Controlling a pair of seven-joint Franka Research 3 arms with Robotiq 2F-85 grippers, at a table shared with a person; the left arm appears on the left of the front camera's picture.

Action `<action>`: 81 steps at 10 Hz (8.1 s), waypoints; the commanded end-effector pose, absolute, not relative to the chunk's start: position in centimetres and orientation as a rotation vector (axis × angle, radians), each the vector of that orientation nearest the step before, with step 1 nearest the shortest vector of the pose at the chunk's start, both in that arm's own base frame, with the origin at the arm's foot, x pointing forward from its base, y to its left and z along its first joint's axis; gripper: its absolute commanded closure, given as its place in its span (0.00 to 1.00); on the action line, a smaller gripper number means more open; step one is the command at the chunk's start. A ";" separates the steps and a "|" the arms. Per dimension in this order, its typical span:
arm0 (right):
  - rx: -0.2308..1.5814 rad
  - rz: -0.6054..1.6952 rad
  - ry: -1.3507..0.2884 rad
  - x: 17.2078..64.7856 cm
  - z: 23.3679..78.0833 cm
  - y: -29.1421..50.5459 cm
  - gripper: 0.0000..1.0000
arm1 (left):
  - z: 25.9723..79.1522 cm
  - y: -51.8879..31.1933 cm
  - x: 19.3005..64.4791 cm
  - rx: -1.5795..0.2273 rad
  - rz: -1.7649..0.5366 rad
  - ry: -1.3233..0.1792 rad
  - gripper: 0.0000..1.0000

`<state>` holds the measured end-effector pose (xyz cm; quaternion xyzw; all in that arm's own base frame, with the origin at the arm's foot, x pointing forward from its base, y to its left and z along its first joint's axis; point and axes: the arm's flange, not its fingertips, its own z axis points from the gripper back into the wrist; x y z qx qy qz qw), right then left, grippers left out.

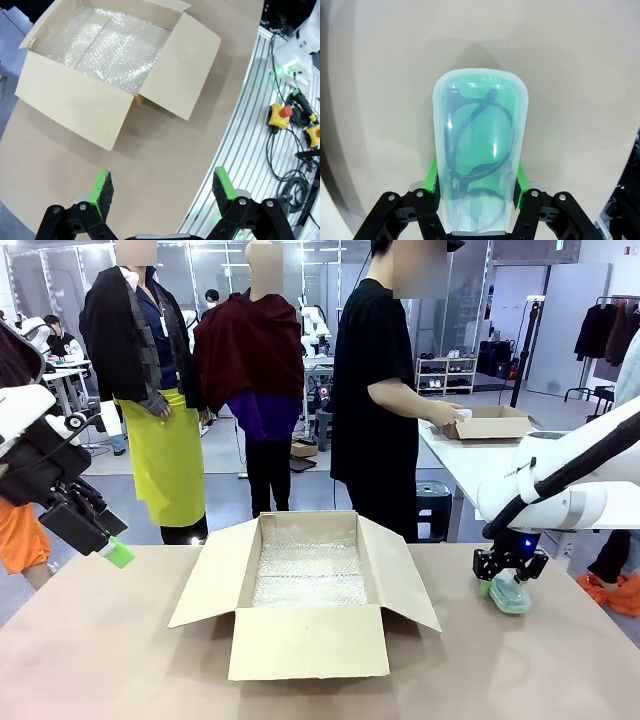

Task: Pack the glasses set securely to prepare it for shipping.
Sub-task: Place the Glasses case inside the Package Box, then put the Glasses case from the right side of the table into the Package Box.

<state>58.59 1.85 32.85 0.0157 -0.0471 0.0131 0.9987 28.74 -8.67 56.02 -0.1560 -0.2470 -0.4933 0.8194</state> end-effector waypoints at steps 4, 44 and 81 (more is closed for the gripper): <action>0.041 0.207 -0.210 57.2 45.0 3.6 0.60 | 56.0 -8.4 28.7 -0.326 -1.072 -0.523 0.00; -0.041 1.541 -0.155 67.9 35.8 39.7 0.00 | 56.0 -8.4 28.7 -0.326 -1.072 -0.523 0.00; 0.016 -0.080 -0.069 64.4 31.5 2.3 0.23 | 56.0 -8.4 28.7 -0.326 -1.072 -0.523 0.00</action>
